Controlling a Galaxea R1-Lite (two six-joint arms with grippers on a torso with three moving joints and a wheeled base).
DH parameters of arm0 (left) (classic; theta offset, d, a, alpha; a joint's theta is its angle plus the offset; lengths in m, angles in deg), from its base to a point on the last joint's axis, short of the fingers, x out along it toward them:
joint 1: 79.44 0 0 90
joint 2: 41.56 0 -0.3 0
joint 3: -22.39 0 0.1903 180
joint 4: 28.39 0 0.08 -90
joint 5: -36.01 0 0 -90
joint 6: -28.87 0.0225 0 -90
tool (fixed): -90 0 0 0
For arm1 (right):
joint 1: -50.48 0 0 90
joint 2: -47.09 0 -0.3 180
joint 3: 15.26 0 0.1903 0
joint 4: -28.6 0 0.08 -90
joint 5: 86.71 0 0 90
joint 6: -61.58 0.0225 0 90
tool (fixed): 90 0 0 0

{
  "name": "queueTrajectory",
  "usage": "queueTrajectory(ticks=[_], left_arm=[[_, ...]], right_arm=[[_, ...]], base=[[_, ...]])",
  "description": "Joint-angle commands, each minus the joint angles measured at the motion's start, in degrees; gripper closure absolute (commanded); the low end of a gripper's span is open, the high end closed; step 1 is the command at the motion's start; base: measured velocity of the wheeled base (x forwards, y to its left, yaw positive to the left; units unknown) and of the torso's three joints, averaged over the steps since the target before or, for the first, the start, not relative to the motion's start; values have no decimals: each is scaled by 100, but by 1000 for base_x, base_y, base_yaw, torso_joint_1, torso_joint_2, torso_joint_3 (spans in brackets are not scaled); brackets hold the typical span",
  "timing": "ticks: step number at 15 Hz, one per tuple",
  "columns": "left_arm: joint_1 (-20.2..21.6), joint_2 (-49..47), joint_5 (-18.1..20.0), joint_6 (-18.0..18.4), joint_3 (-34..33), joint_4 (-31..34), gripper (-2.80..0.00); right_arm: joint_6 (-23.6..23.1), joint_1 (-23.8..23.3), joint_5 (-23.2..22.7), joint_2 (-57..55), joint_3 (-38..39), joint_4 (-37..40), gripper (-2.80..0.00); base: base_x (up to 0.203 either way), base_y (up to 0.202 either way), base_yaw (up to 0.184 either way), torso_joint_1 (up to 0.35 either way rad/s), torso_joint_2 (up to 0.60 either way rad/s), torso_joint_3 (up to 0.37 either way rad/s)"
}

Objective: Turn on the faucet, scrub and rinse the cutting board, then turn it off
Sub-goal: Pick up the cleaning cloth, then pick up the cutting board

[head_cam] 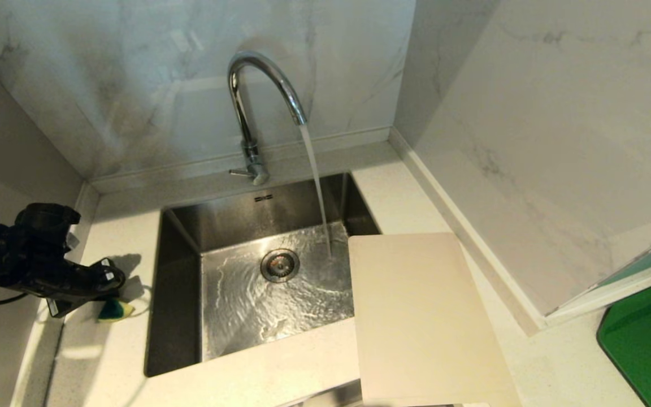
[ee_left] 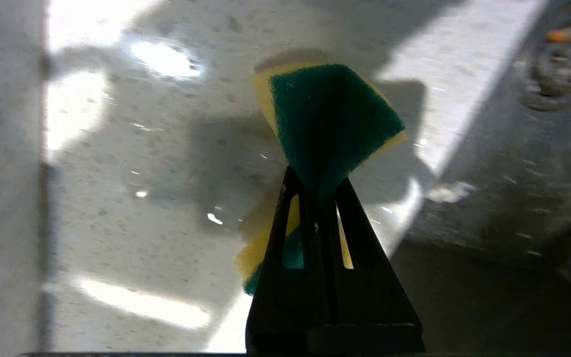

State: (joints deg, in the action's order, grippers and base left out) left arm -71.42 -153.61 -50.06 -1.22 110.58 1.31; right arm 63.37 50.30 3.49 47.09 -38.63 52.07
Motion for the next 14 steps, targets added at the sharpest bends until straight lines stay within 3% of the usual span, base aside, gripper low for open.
queueTrajectory(ticks=[1, 4, 9, 12, 14], left_arm=[[-28, 227, 186, -125, 31, 3, 0], [-109, 585, 190, -148, 418, 196, 0], [-342, 1124, 175, -94, 2314, 1777, 0], [-510, 1295, 116, 146, 3500, 2700, 0], [-553, 1521, -80, 422, 3864, 2972, 0]], right_arm=[[-3, 1, -3, 0, 0, -9, 0], [-3, 1, -3, 0, 0, -1, 0], [-3, 1, -3, 0, 0, -1, 0], [-2, 1, -3, 0, 0, -9, 0], [-3, 1, -3, 0, 0, -7, 0]], base=[[0, 0, 0, 0, 0, 0], [0, 0, 0, 0, 0, 0], [0, 0, 0, 0, 0, 0], [0, 0, 0, 0, 0, 0], [0, 0, 0, 0, 0, 0]])
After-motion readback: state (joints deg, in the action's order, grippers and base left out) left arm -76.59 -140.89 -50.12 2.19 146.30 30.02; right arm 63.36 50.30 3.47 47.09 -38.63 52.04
